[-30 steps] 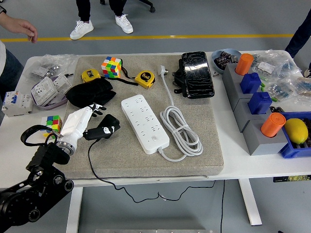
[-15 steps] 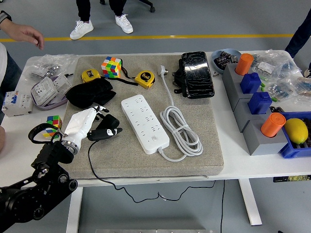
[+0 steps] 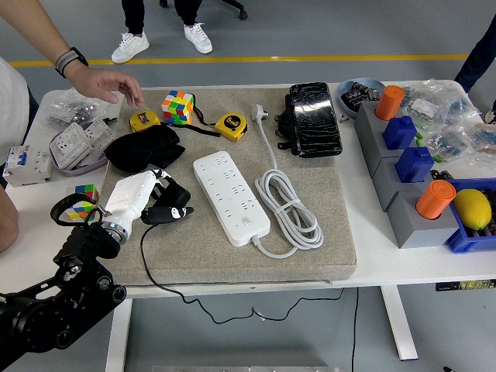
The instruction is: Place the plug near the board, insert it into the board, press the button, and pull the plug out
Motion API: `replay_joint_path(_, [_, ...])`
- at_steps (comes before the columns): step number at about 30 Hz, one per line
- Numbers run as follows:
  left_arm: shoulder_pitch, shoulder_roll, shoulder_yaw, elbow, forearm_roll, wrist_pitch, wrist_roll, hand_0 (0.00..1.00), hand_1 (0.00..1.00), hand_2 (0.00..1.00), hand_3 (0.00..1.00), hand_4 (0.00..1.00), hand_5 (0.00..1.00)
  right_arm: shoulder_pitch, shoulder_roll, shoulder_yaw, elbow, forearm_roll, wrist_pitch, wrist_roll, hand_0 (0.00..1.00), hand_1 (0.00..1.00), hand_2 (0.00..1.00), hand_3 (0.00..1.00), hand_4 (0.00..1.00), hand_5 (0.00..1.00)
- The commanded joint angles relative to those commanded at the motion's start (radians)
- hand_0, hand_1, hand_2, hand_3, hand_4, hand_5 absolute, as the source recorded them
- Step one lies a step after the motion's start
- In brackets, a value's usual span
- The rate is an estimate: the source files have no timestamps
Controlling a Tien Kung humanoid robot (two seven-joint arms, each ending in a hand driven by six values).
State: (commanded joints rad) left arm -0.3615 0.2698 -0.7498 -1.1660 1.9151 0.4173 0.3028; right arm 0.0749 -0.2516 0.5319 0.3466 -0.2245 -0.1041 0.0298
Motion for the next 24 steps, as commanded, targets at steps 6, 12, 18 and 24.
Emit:
replay_joint_path(6, [-0.007, -0.002, 0.004, 0.003, 0.005, 0.014, -0.004, 0.298, 0.34, 0.424, 0.516, 0.993, 0.196, 0.002, 0.0, 0.002, 0.001, 0.0, -0.001, 0.001, 0.574, 0.644, 0.624, 0.542, 0.929, 0.494])
replay_joint_path(12, [-0.01, -0.002, 0.006, 0.001, 0.024, 0.014, 0.006, 0.259, 0.348, 0.432, 0.531, 0.898, 0.045, 0.003, -0.001, 0.001, 0.001, 0.001, -0.001, 0.002, 0.573, 0.644, 0.624, 0.542, 0.929, 0.495])
replay_joint_path(18, [-0.009, 0.003, 0.014, -0.007, 0.027, 0.024, 0.007, 0.245, 0.344, 0.422, 0.535, 0.864, 0.002, 0.004, -0.003, -0.005, 0.001, 0.003, -0.001, 0.002, 0.573, 0.643, 0.624, 0.542, 0.929, 0.495])
replay_joint_path(24, [-0.008, 0.008, 0.018, -0.014, 0.021, 0.036, -0.004, 0.226, 0.363, 0.431, 0.534, 0.853, 0.002, 0.006, -0.006, -0.008, 0.001, 0.003, -0.002, 0.002, 0.573, 0.643, 0.623, 0.54, 0.929, 0.495])
